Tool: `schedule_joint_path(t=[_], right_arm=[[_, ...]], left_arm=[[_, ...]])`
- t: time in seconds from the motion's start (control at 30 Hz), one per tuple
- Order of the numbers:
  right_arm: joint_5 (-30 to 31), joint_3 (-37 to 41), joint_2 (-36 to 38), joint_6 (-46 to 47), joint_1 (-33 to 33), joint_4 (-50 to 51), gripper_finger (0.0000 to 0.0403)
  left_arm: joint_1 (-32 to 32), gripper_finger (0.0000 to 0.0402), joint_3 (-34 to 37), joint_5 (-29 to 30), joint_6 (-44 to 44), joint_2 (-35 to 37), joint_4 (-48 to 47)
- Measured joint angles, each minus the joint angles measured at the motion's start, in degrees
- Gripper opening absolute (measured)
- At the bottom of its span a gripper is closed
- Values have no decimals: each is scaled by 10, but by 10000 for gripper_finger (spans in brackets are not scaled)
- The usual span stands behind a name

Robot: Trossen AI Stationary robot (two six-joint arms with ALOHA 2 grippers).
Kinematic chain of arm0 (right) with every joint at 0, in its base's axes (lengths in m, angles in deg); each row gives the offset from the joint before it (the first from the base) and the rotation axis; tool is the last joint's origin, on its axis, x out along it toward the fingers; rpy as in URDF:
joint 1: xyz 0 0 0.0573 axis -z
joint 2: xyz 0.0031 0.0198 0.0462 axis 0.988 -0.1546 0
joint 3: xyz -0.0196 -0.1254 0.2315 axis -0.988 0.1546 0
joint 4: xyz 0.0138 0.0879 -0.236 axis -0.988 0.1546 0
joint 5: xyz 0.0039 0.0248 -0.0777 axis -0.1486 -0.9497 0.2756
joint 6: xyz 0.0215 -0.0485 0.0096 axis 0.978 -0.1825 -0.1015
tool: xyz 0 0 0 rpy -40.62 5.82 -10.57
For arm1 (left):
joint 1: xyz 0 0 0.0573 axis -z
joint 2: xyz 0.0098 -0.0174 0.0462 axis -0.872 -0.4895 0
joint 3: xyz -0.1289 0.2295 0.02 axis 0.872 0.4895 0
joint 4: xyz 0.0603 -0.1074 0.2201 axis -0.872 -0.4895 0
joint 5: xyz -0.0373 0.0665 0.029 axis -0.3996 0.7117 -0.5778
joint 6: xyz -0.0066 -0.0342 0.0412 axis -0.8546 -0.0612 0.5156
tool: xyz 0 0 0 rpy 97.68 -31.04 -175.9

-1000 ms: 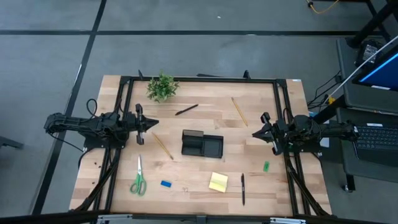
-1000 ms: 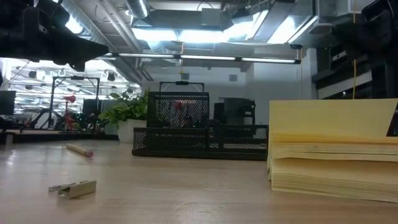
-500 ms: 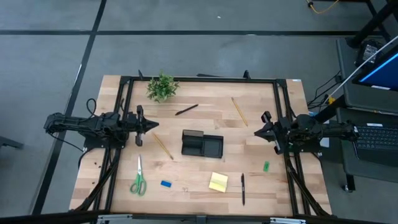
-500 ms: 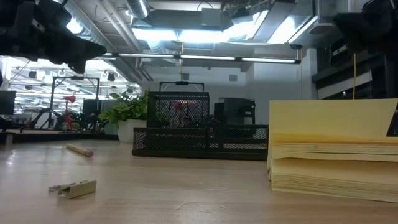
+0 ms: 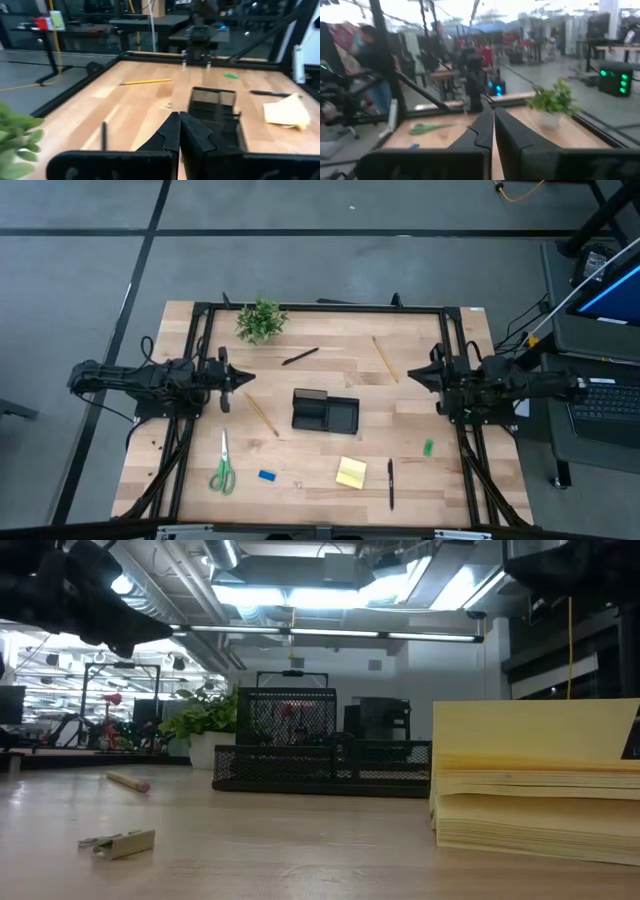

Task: Pick and place office supplies into organizer
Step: Put the top yellow pencil into the black desk organizer

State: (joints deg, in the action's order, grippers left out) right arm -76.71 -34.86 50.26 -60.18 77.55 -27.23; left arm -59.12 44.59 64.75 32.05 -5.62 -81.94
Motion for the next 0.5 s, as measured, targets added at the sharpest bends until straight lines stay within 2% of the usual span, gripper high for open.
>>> schedule_joint_path(t=[0.13,0.3,0.4,0.5], right_arm=[[40,-21,-67,8,1,4,21],[99,-44,-172,48,2,7,21],[107,-74,-235,67,18,21,21],[107,-126,-294,96,41,90,21]], left_arm=[[-32,2,-27,-3,14,-29,1],[-80,2,-37,-57,17,-109,33],[-109,2,-36,-98,41,-175,86],[-135,1,-36,-173,84,-234,186]])
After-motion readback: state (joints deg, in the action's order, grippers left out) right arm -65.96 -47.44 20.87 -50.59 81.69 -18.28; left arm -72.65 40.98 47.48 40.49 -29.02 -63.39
